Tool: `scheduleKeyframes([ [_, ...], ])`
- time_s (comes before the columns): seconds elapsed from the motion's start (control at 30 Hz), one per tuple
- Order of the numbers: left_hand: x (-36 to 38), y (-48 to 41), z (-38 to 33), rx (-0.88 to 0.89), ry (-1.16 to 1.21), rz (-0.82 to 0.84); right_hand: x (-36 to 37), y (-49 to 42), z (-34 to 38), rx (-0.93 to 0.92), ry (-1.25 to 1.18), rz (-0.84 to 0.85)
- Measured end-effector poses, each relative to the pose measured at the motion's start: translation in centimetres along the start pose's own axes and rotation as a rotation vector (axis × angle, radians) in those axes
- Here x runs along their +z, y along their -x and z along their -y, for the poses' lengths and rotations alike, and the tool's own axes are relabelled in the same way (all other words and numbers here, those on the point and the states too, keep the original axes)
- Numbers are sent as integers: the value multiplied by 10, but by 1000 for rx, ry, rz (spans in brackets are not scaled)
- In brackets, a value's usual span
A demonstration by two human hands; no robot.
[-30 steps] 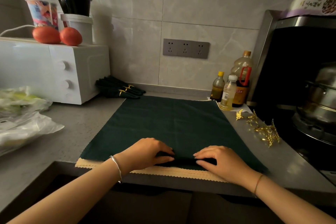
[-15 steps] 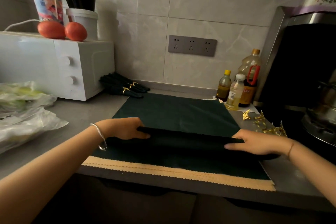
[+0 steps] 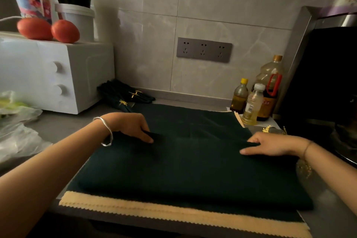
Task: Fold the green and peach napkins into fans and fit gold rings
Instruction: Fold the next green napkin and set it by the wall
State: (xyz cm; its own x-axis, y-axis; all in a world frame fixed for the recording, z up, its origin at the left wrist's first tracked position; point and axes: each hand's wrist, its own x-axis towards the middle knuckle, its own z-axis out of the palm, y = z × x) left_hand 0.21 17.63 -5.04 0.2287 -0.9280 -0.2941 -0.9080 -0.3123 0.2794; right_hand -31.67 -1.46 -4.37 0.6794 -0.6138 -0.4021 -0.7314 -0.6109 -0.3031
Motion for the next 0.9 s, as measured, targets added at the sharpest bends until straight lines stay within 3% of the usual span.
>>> scheduleKeyframes([
  [0.1, 1, -35, 22, 6, -22, -270, -1, -40, -7, -79, 9, -148],
  [0.2, 8, -67, 33, -105, -82, -459, -1, -74, -11, -113, 61, -327],
  [0.37, 17, -111, 43, -199, -114, -640, -2, -128, -14, -64, 84, -524],
  [0.6, 28, -146, 51, -245, -202, -590, 6, -176, -26, 4, 122, -566],
  [0.73, 39, -144, 51, -218, -256, -629, 13, -172, -28, -20, 145, -697],
  [0.83, 43, -122, 31, -63, -187, -612, 22, -145, -16, -181, 142, -697],
  [0.9, 47, -97, 11, 116, -100, -489, 34, -117, -4, -307, 51, -585],
])
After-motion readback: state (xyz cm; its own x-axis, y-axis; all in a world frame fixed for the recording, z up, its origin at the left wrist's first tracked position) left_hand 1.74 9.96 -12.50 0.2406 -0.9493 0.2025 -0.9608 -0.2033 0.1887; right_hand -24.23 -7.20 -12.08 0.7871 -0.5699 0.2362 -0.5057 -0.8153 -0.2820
